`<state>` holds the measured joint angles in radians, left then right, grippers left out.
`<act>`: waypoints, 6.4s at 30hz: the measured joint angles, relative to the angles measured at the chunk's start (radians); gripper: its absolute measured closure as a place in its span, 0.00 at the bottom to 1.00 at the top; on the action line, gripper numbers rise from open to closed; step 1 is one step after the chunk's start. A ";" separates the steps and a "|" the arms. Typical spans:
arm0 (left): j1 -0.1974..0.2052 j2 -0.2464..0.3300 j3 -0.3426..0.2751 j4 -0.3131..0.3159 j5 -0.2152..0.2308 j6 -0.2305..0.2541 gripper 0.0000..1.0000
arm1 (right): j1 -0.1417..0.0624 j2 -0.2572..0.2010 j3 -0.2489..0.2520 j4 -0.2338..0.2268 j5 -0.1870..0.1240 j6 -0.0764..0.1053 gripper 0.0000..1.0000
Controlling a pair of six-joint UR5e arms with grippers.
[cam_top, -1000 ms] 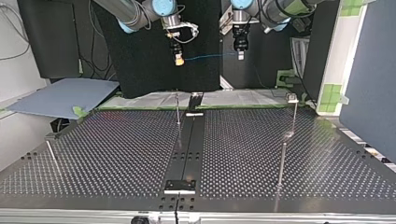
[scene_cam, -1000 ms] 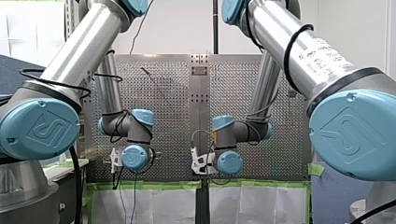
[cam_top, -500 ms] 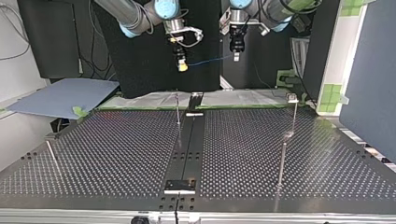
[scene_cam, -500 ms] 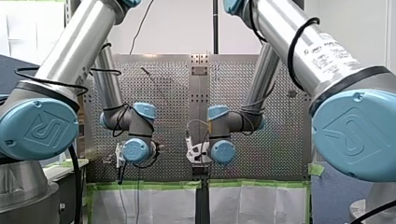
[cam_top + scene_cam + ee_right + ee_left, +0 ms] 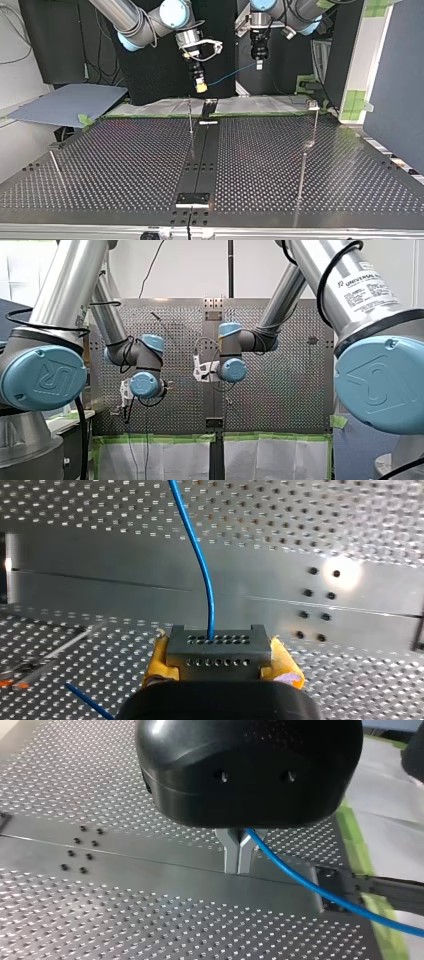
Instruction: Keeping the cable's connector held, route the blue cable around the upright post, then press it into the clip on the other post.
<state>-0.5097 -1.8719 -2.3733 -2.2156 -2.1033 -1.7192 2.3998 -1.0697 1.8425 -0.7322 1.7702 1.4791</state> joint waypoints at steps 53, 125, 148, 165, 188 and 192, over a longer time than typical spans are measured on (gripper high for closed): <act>0.150 0.461 0.365 -0.470 -0.028 -0.042 1.00 | -0.022 -0.094 -0.292 0.171 -0.098 0.074 1.00; 0.614 0.196 0.677 -0.545 0.485 -0.118 1.00 | -0.043 0.090 -0.634 0.243 -0.165 0.132 1.00; 0.579 0.058 0.677 -0.486 0.529 -0.182 1.00 | -0.043 0.237 -0.633 0.273 -0.157 0.124 1.00; 0.569 0.049 0.677 -0.471 0.535 -0.298 0.16 | -0.036 0.344 -0.627 0.277 -0.148 0.123 1.00; 0.551 -0.012 0.677 -0.481 0.540 -0.314 0.00 | -0.040 0.372 -0.544 0.252 -0.135 0.126 1.00; 0.551 -0.012 0.677 -0.481 0.540 -0.316 0.00 | -0.041 0.382 -0.511 0.234 -0.134 0.126 1.00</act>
<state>0.0412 -1.8841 -1.6962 -2.6962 -1.5632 -2.0353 2.3588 -0.6878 1.3315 -0.4979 1.6365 1.6056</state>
